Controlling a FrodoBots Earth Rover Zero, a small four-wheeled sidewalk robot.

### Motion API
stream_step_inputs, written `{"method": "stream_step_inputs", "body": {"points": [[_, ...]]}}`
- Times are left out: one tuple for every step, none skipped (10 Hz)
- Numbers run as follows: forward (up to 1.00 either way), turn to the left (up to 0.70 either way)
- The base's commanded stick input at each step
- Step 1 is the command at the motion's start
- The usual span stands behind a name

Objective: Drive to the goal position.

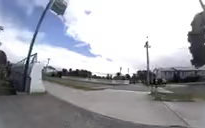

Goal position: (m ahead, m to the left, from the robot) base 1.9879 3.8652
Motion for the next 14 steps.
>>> {"method": "stream_step_inputs", "body": {"points": [[0.70, 0.35], [0.70, 0.35], [0.70, 0.35], [0.70, 0.35], [0.70, 0.35], [0.70, 0.35], [0.70, 0.35], [0.70, 0.00], [0.70, 0.00], [0.70, 0.00], [0.70, 0.00], [0.70, 0.00], [0.70, 0.00], [0.70, 0.00]]}}
